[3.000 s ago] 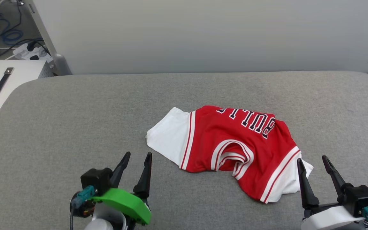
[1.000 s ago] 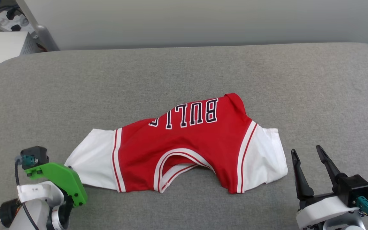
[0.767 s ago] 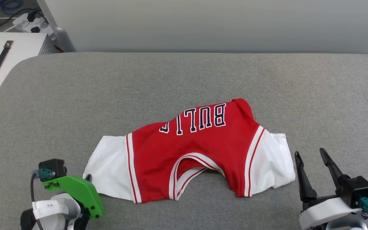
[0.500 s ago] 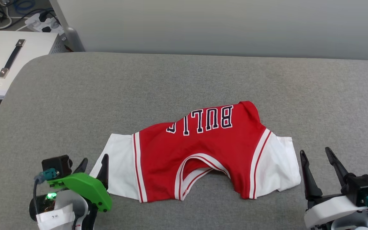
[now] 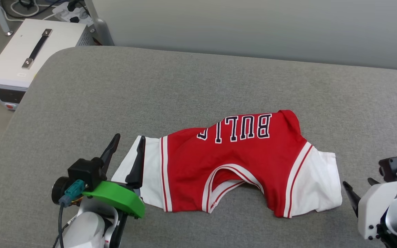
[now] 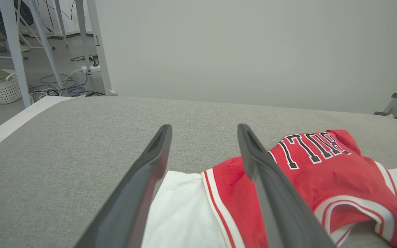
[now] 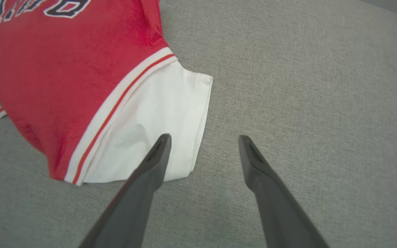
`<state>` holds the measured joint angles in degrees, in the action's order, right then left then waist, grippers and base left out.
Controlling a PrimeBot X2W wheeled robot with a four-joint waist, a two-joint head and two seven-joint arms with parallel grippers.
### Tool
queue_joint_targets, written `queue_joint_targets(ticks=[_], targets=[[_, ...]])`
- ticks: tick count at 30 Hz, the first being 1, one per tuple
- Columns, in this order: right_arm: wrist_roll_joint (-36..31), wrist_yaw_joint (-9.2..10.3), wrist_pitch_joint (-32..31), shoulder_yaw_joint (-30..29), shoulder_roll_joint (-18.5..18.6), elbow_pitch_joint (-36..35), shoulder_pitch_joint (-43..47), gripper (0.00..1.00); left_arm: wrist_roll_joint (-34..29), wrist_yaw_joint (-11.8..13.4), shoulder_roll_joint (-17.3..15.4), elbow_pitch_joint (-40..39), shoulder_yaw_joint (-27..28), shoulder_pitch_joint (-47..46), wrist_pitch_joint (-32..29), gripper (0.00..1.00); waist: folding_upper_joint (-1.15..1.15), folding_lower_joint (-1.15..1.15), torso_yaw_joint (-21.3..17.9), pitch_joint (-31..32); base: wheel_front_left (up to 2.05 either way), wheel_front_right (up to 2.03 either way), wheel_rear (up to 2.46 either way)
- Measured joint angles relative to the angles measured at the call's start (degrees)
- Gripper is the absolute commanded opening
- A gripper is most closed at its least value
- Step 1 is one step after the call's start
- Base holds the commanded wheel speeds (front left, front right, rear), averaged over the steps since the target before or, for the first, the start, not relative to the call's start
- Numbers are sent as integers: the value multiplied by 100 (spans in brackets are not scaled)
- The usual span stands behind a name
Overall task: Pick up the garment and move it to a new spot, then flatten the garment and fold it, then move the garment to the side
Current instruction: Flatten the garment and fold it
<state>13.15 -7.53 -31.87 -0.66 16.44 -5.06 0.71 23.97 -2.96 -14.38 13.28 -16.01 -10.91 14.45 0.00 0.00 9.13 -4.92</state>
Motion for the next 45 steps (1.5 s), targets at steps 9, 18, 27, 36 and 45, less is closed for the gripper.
queue_joint_targets(ticks=[9,18,27,36,45], targets=[[445,0,-2246,-416,119,16,-670,100,-133,-110,188,-13,-77,-35,20,100,0,0,314,-309,0,0,0],[430,0,-2195,-402,148,556,-976,100,-132,-183,300,146,-101,-218,21,100,0,0,591,-694,0,0,0],[594,1,-1957,-229,256,924,-1158,26,-183,-214,365,156,-3,-289,21,100,0,0,772,-923,0,0,0],[633,-2,-1611,-253,684,1187,-1217,0,-280,-242,369,286,90,-277,21,100,0,0,670,-758,0,0,0],[680,-2,-1589,-609,1432,1230,-1009,0,-333,-290,366,374,64,-268,21,100,0,0,480,-614,0,0,0]])
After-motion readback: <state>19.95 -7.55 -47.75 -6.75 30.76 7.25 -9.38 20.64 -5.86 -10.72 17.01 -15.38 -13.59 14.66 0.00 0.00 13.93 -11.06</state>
